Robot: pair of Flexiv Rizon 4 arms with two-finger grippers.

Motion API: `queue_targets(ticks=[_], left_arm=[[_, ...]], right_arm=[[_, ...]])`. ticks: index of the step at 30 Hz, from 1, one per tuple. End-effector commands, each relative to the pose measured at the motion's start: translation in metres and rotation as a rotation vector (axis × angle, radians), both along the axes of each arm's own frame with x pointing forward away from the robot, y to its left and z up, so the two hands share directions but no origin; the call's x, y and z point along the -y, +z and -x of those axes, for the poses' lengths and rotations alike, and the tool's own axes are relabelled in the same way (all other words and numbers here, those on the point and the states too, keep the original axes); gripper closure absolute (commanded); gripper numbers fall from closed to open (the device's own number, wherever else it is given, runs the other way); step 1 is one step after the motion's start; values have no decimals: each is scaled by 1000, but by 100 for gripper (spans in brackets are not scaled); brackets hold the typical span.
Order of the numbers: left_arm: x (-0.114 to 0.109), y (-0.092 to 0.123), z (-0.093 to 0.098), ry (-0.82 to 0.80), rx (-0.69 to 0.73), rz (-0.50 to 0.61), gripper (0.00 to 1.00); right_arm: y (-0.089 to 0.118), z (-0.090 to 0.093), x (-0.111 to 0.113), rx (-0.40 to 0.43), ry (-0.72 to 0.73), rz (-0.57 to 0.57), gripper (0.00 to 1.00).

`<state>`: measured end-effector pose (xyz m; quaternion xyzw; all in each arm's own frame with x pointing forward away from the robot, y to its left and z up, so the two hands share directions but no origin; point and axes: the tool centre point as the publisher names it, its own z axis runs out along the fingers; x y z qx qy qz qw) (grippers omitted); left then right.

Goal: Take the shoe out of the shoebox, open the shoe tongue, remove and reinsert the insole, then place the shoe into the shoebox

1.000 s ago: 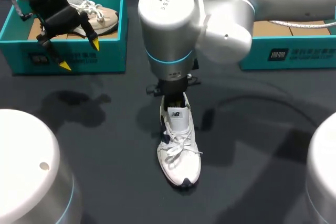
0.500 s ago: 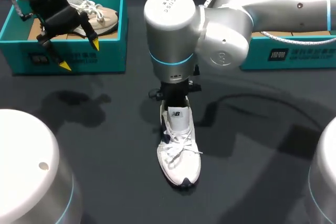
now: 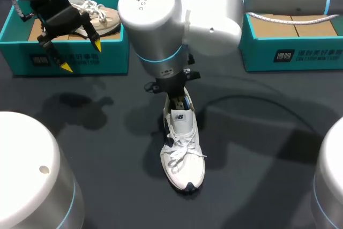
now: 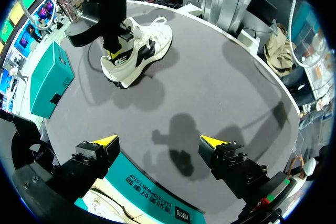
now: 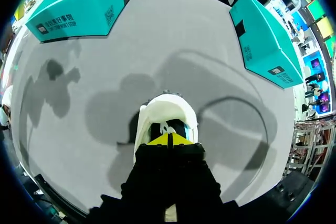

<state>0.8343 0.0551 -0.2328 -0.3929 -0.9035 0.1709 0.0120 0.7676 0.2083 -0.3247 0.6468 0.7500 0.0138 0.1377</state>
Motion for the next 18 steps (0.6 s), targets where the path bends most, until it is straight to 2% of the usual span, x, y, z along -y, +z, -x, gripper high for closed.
queue_targets(ticks=[1,5,11,18], left_arm=[[-1,0,0,0,1,-3,0],[-1,0,0,0,1,-3,0],[-1,0,0,0,1,-3,0],[-1,0,0,0,1,-3,0]], right_arm=[[-3,-1,-3,-2,0,4,100],[-5,-3,-1,19,-6,9,100],[-14,-4,-1,98,-97,199,100],[-26,-2,-1,123,-112,304,100]])
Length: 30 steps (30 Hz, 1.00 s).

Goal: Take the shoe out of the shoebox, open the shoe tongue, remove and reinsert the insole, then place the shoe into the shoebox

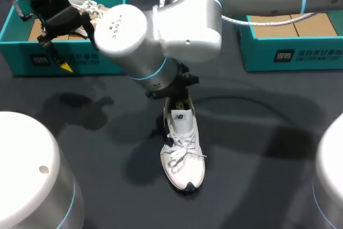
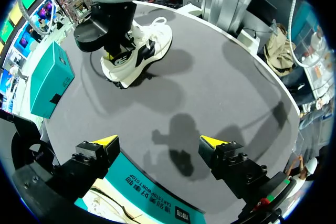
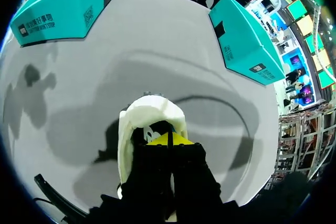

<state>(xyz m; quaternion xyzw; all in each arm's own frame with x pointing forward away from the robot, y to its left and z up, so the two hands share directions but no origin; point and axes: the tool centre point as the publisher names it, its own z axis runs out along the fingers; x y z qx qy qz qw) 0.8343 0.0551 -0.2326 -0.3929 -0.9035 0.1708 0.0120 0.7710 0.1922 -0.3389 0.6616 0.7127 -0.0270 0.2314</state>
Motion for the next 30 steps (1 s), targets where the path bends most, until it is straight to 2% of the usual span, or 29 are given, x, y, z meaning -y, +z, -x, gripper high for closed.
queue_targets(ticks=[1,5,9,22,30], left_arm=[[-1,0,0,0,1,-2,0],[-1,0,0,0,1,-2,0],[-1,0,0,0,1,-2,0],[-1,0,0,0,1,-2,0],[-1,0,0,0,1,-2,0]], right_arm=[[-14,1,-17,27,-32,138,100],[-34,1,-15,32,-45,182,100],[-39,6,-15,21,-58,206,100],[-11,19,-4,68,-58,284,100],[-22,13,15,60,-59,300,100]])
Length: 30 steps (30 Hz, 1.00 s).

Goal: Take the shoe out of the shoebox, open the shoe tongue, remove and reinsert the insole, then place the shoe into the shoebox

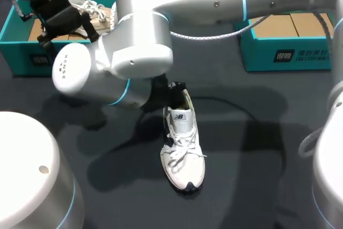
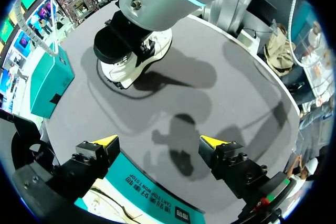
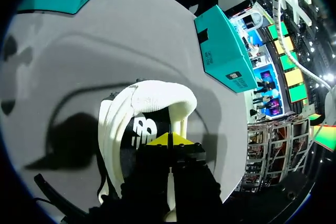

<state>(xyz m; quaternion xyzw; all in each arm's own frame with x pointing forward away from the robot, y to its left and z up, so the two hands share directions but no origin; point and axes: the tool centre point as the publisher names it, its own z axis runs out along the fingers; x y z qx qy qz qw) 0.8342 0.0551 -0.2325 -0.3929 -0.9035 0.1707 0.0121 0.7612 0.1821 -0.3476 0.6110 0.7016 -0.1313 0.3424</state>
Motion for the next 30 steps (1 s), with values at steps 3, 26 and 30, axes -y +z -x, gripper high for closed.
queue_targets(ticks=[3,26,30], left_arm=[[0,0,0,0,2,-2,0],[0,0,0,0,2,-2,0],[0,0,0,0,2,-2,0]], right_arm=[[-28,-1,17,7,-82,-43,100],[11,7,-1,107,114,-225,100],[2,-4,2,114,148,-248,100]])
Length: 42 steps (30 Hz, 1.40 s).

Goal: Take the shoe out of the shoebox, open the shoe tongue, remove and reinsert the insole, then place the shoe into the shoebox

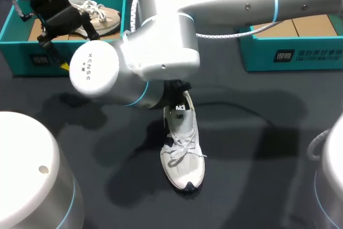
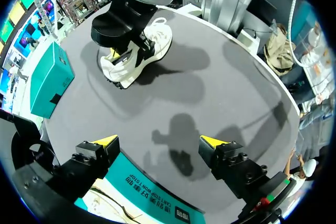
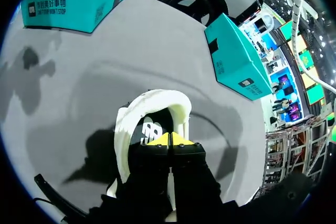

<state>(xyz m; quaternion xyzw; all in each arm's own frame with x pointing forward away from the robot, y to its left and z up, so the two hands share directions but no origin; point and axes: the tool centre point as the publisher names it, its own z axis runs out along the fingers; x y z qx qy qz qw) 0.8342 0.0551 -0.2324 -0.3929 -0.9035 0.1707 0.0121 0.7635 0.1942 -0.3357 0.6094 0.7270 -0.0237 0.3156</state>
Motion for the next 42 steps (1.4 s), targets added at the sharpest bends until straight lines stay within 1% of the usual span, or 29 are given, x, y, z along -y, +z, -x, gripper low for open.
queue_targets(ticks=[1,4,7,9,11,13,17,19,22,27,30,32,35,40,42], left_arm=[[0,0,0,0,2,-2,0],[0,0,0,0,2,-2,0],[0,0,0,0,2,-2,0],[0,0,0,0,2,-2,0],[0,0,0,0,2,-2,0],[0,0,0,0,2,-2,0],[0,0,0,0,2,-2,0],[0,0,0,0,2,-2,0],[0,0,0,0,2,-2,0],[0,0,0,0,2,-2,0],[0,0,0,0,2,-2,0],[0,0,0,0,2,-2,0],[0,0,0,0,2,-2,0],[0,0,0,0,2,-2,0],[0,0,0,0,2,-2,0]], right_arm=[[-14,-5,14,39,53,-57,100],[-26,-11,16,29,62,-53,100],[-36,-15,16,0,49,-23,100],[-43,-16,16,-34,23,12,100],[-50,-16,16,-55,20,12,100],[-59,-17,17,-95,-1,32,100],[-68,-14,14,-136,11,3,100],[-66,-11,10,-143,23,-7,100],[-53,-5,3,-125,39,6,100],[-18,5,5,-30,25,72,100],[-10,7,8,-6,-3,120,100],[-12,4,12,-23,-37,153,100],[-23,-1,15,-58,-73,176,100],[-42,-7,25,-105,-110,169,100],[-52,-11,30,-136,-137,175,100]])
